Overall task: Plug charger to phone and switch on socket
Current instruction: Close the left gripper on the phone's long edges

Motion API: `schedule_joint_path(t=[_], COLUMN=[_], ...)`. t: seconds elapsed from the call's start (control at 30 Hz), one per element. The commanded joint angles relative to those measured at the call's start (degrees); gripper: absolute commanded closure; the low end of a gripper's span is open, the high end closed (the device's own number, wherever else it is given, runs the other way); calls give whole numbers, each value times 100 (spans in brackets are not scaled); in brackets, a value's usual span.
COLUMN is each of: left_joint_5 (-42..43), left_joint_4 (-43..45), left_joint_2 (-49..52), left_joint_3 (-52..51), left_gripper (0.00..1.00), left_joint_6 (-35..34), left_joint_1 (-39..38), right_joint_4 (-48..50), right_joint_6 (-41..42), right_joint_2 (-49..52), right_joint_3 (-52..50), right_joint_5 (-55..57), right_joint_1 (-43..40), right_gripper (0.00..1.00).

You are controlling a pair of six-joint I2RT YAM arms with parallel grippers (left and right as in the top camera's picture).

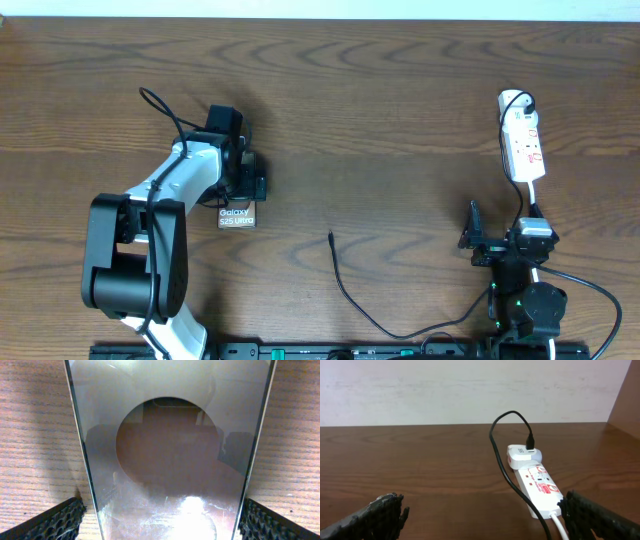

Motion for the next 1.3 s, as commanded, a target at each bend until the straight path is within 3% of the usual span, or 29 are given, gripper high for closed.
schedule_joint_path(t=[0.0,1.1,1.27], left_joint_5=[208,439,437], left_joint_4=[22,-26,-24], left_joint_2=[133,133,133], left_joint_3=[-190,-190,-190], left_gripper=[2,0,8], left_joint_6=[55,55,55], left_joint_1=[17,7,7], right_joint_4=[-28,-26,-26], right_joint_6=[61,63,63], right_joint_2=[-9,-9,-9], right_joint_3=[-7,-7,-7], right_joint_5=[22,22,22], right_joint_1=[-46,-46,-46], right_gripper=[1,1,1])
